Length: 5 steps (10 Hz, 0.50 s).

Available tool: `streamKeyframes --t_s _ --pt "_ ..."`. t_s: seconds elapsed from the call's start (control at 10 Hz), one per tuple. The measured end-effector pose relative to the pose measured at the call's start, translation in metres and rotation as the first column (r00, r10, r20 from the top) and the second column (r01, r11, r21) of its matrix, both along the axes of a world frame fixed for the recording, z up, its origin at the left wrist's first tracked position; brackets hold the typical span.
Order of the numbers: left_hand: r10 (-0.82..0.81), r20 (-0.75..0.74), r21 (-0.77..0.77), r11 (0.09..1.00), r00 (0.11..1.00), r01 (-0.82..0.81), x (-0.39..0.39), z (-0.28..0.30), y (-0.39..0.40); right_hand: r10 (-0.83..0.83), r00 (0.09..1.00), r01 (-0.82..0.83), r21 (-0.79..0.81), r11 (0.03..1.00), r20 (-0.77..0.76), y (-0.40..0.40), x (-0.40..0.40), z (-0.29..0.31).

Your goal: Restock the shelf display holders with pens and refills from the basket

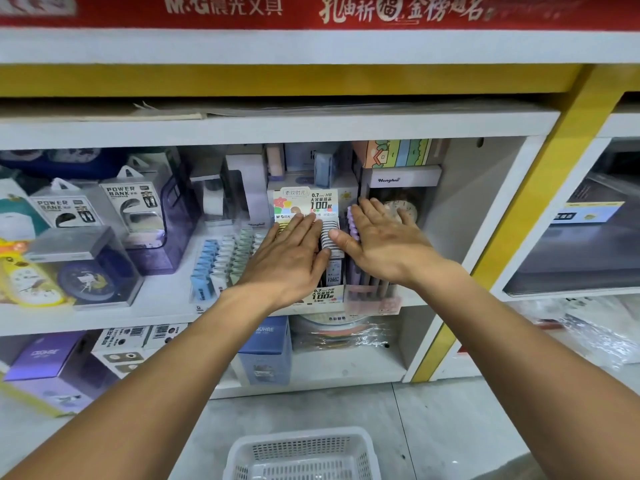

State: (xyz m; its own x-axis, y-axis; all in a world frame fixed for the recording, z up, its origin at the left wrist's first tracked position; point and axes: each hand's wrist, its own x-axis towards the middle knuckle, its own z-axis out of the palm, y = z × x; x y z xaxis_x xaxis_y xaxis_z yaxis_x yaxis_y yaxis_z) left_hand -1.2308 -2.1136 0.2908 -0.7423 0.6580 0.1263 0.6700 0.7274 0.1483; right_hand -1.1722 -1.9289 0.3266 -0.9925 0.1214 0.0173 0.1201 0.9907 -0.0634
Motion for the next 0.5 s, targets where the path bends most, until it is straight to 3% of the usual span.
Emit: streamKeyframes --t_s 0.2,0.3,0.4,0.5 --pt "-0.023 0.044 -0.047 0.999 0.999 0.025 -0.001 0.002 0.001 -0.009 1.0 0.009 -0.017 1.0 -0.008 -0.002 -0.008 -0.006" --pt "-0.039 0.052 0.014 0.999 0.998 0.038 0.003 0.008 -0.003 -0.033 0.999 0.032 -0.033 0.999 -0.027 -0.005 -0.004 -0.003" --pt "-0.036 -0.022 0.13 0.991 0.999 0.039 0.012 0.029 -0.019 -0.023 0.989 0.015 -0.059 0.998 -0.144 -0.011 0.011 0.01" --pt "-0.056 -0.049 0.169 0.984 0.997 0.063 0.021 0.042 -0.034 0.067 0.983 -0.083 -0.082 0.993 -0.173 -0.013 0.024 0.019"
